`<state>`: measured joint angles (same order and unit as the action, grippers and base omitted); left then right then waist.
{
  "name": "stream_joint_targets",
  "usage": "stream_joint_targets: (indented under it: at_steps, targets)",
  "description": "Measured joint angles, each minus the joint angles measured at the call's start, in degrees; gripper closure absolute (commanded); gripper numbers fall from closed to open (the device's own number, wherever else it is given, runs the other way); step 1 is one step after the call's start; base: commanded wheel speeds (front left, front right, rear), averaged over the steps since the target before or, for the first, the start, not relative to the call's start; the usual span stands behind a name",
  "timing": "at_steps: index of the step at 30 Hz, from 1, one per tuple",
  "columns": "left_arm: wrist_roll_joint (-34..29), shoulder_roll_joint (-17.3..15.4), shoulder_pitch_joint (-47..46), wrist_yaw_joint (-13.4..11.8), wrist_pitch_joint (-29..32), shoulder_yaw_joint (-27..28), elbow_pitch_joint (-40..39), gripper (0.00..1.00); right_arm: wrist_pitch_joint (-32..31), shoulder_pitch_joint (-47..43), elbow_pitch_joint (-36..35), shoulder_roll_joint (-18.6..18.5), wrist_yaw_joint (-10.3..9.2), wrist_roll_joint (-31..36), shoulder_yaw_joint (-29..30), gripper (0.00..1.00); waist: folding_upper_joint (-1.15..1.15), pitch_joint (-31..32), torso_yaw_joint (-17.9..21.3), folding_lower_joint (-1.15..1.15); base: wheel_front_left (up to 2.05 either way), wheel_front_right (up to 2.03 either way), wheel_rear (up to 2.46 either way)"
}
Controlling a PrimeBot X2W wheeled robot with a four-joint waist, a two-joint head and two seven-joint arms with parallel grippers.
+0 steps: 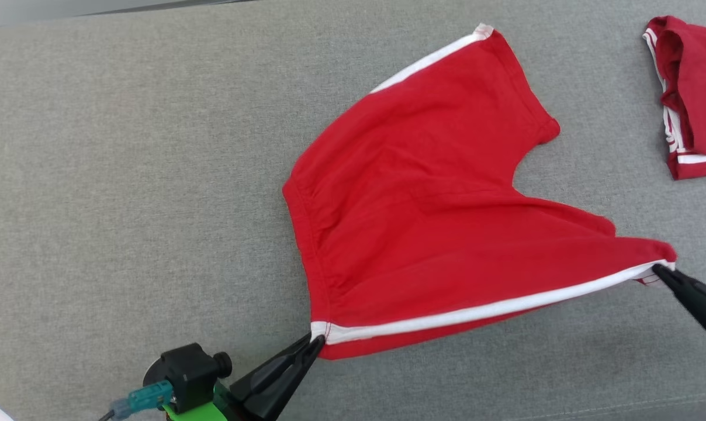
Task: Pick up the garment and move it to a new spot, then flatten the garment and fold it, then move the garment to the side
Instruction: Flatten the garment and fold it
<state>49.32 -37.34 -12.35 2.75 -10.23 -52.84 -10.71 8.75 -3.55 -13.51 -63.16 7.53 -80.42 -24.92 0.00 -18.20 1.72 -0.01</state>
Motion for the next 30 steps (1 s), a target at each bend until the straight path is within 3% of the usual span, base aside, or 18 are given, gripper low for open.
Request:
stream_joint_targets:
  at_steps: [3,7,11,19,24,30]
  targets:
    - [3.7,-1.1,0.0,-0.2,1.9,1.4,-3.7,1.0,0.0,-1.0,-0.8,-2.5,-0.02,0.4,2.9,1.0,0.0,1.0,-1.0,0.0,0.0,0.0,0.0]
    - [11.0,0.6,-2.3,2.0,4.9,2.8,-4.5,1.0,-2.3,0.5,0.7,-2.9,-0.01,1.9,5.3,1.0,0.0,1.0,-2.7,0.0,0.0,0.0,0.0]
    - [19.0,2.9,-7.3,3.4,8.0,4.7,-1.5,1.0,-7.9,7.1,1.3,-0.9,-0.02,1.6,6.3,1.0,0.0,-0.7,-4.0,0.0,0.0,0.0,0.0]
    - [32.7,9.0,-16.7,4.4,14.1,7.9,5.4,1.0,-22.1,26.7,7.6,4.1,-0.03,-5.4,5.9,1.0,0.0,-5.9,-5.8,0.0,0.0,0.0,0.0]
    - [36.2,11.4,-22.5,4.5,15.5,10.0,8.2,1.0,-28.0,38.2,14.5,7.3,-0.04,-6.0,4.7,1.0,0.0,-9.4,-7.0,0.0,0.0,0.0,0.0]
    - [36.8,11.8,-26.2,4.6,15.8,11.2,10.6,1.0,-31.5,46.9,21.1,11.3,-0.04,-4.0,2.9,1.0,0.0,-13.0,-8.4,0.0,0.0,0.0,0.0]
